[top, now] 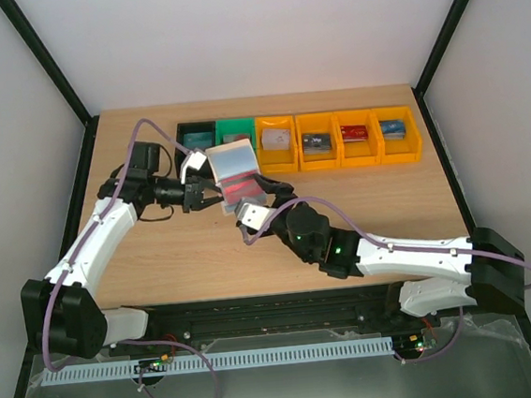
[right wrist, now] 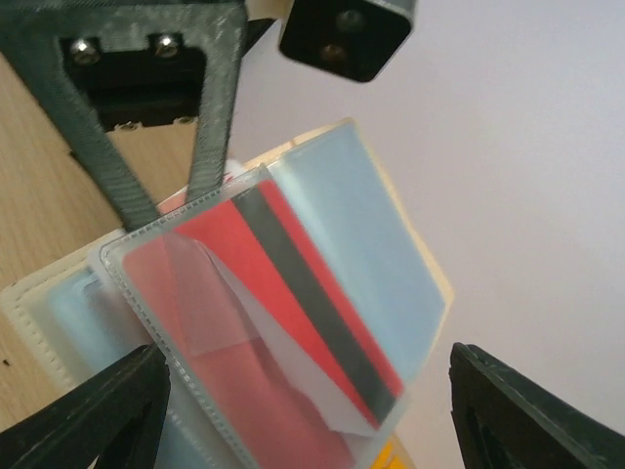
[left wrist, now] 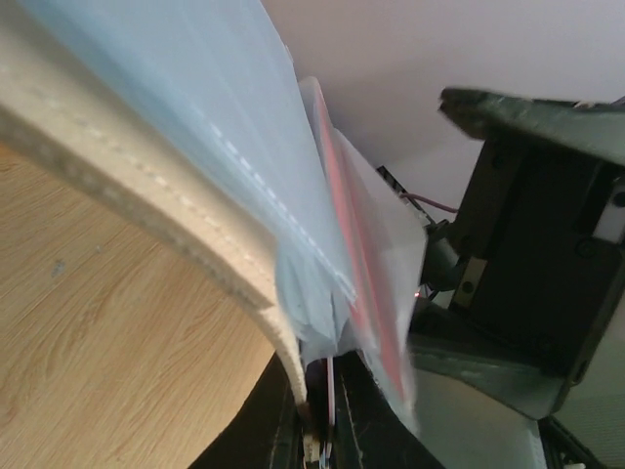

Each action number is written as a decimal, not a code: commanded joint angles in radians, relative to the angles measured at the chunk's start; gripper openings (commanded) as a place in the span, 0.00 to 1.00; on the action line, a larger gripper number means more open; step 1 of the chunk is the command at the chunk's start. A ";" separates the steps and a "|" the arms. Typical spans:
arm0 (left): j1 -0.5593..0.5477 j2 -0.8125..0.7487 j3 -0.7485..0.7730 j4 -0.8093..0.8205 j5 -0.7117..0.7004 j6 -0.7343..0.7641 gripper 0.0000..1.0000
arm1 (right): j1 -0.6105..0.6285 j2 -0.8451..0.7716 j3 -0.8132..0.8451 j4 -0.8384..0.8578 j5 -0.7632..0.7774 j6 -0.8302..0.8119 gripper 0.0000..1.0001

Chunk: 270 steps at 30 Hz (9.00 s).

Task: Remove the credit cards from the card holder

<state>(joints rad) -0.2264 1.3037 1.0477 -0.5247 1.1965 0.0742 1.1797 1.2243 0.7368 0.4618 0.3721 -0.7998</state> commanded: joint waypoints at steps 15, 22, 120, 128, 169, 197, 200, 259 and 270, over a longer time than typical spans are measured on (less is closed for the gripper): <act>-0.116 0.009 0.054 -0.168 -0.042 0.226 0.02 | -0.150 -0.156 -0.016 0.002 -0.104 0.350 0.79; -0.149 0.016 0.078 -0.258 0.012 0.341 0.02 | -0.177 -0.140 0.035 -0.061 -0.132 0.444 0.82; -0.076 -0.021 0.039 -0.134 -0.060 0.225 0.51 | -0.526 -0.044 0.014 0.133 -1.196 1.650 0.02; -0.059 -0.028 0.041 -0.144 -0.041 0.228 0.45 | -0.537 -0.054 0.019 0.116 -1.213 1.634 0.02; -0.094 0.005 0.037 -0.139 0.070 0.226 0.03 | -0.647 -0.067 -0.057 0.229 -1.325 1.751 0.02; -0.113 0.014 0.032 -0.103 0.058 0.198 0.16 | -0.594 -0.009 -0.056 0.378 -1.361 1.849 0.01; -0.114 0.013 0.035 -0.113 0.076 0.210 0.03 | -0.594 -0.009 -0.057 0.375 -1.361 1.847 0.02; -0.009 1.066 1.073 -0.178 -0.666 -0.102 0.02 | -0.963 0.052 0.114 -0.107 -1.497 1.535 0.02; -0.014 1.152 1.158 -0.170 -0.643 -0.118 0.02 | -0.964 0.063 0.119 -0.113 -1.503 1.535 0.02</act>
<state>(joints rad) -0.2356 2.4271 2.1681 -0.6781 0.5503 -0.0299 0.2214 1.2915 0.8207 0.3382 -1.1053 0.7437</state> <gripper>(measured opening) 0.025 0.031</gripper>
